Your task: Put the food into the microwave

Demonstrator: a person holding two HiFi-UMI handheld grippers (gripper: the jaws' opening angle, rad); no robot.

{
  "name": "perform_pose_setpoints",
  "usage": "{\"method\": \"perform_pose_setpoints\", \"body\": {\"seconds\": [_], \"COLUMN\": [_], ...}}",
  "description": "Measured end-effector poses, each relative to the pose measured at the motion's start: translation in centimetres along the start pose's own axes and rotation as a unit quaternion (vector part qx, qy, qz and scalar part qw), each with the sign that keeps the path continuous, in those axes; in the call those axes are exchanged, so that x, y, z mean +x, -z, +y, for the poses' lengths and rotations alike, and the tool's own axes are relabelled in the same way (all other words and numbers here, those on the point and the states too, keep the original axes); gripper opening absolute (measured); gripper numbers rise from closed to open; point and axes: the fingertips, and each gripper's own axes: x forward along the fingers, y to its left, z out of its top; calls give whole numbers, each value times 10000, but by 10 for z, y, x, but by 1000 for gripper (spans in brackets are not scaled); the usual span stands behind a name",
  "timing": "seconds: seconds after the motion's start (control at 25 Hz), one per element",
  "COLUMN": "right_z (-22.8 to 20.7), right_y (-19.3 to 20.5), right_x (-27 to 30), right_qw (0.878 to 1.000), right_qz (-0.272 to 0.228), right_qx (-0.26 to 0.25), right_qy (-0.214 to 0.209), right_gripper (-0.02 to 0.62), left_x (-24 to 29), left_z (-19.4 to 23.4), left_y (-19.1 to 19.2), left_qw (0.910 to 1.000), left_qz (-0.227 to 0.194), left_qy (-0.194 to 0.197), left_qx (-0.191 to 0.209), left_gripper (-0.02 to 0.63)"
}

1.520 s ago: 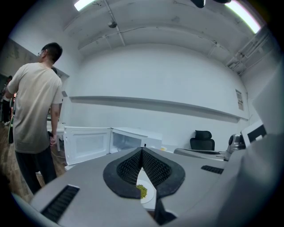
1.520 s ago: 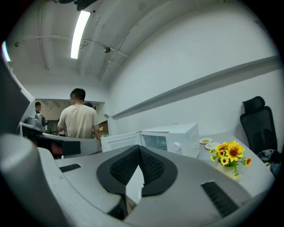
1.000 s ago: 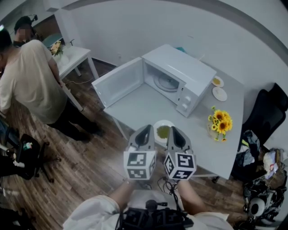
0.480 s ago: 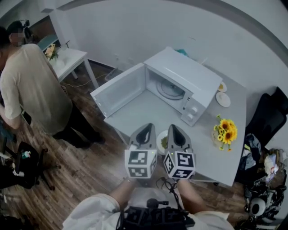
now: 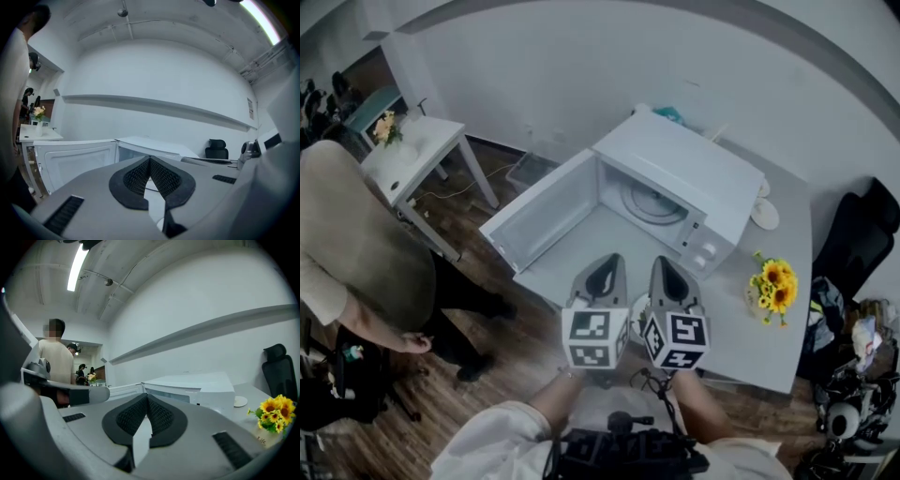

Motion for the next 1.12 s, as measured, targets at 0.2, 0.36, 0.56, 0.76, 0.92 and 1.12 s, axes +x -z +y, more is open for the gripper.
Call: {"method": "perform_pose_setpoints", "body": {"seconds": [0.2, 0.36, 0.56, 0.76, 0.92, 1.12], "right_z": [3, 2, -7, -23, -34, -41], "right_y": [-9, -13, -14, -5, -2, 6], "right_x": [26, 46, 56, 60, 61, 58], "right_qw": [9999, 9996, 9984, 9975, 9970, 9969], "right_qz": [-68, -115, -149, -44, -6, 52], "right_qx": [-12, 3, 104, 156, 255, 300], "right_qy": [118, 271, 545, 688, 737, 722], "right_gripper": [21, 21, 21, 21, 21, 21], "left_x": [22, 42, 61, 79, 86, 88], "left_z": [14, 22, 21, 8, 1, -3], "left_y": [-10, -17, -12, 5, 13, 24], "left_qw": [9998, 9993, 9979, 9964, 9953, 9946], "left_qz": [5, 8, 128, 347, 497, 592], "left_qy": [174, 350, 617, 767, 827, 853], "left_qx": [74, 126, 152, 110, 107, 42], "left_gripper": [9, 9, 9, 9, 9, 9]}}
